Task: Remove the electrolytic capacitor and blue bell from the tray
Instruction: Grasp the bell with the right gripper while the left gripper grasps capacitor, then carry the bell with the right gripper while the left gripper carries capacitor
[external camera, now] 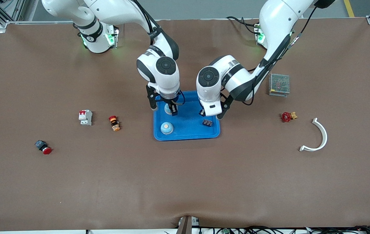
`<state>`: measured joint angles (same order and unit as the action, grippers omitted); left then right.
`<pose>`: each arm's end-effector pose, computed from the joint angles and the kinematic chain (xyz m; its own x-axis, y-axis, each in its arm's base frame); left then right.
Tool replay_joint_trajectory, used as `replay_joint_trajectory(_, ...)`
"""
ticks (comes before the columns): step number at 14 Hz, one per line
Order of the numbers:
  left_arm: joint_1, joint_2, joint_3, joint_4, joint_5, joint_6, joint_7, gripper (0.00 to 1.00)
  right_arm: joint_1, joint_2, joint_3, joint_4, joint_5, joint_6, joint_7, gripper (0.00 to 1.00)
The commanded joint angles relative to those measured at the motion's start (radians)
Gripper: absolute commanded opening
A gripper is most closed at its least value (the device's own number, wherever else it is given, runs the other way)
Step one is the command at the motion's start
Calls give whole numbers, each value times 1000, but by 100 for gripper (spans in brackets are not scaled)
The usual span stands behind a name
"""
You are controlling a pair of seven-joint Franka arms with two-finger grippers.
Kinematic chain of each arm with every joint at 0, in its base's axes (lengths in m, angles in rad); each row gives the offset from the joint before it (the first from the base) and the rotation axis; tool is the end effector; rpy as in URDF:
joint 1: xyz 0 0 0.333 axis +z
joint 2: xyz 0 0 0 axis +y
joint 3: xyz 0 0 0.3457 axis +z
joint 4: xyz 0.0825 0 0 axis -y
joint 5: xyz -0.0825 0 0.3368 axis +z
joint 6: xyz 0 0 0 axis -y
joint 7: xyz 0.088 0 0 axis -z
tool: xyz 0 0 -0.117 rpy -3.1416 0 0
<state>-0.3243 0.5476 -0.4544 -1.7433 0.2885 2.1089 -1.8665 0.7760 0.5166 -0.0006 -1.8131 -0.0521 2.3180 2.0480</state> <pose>0.4797 -0.4023 0.3214 0.5677 0.8227 0.0308 0.8200 -0.5617 -0.1102 0.4510 0.4403 0.3029 0.3274 -0.9441 0.0395 -0.9447 -0.3279 -0.0065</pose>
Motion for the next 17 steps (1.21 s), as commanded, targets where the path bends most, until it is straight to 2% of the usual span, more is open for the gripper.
replay_joint_trajectory(1,62,-78,-4,-7,5,-75,94,0,-30,-33,2,6,73,-83,-290,0)
replay_joint_trajectory(5,161,-138,-6,-27,-51,-187,286,0,-86,-84,1,-3,78,-175,-628,0)
replay_joint_trajectory(9,282,-156,-4,-119,-57,-194,423,0,-151,-153,-6,-50,55,-218,-941,0)
replay_joint_trajectory(12,396,-152,-4,-212,-57,-184,610,0,-202,-211,-6,-124,-23,-201,-1057,0)
replay_joint_trajectory(14,453,-153,-4,-275,-55,-158,671,0,-245,-245,-6,-167,-44,-181,-1147,0)
replay_joint_trajectory(17,540,-149,-4,-326,-49,-136,834,0,-323,-303,-6,-300,-46,-39,-1291,0)
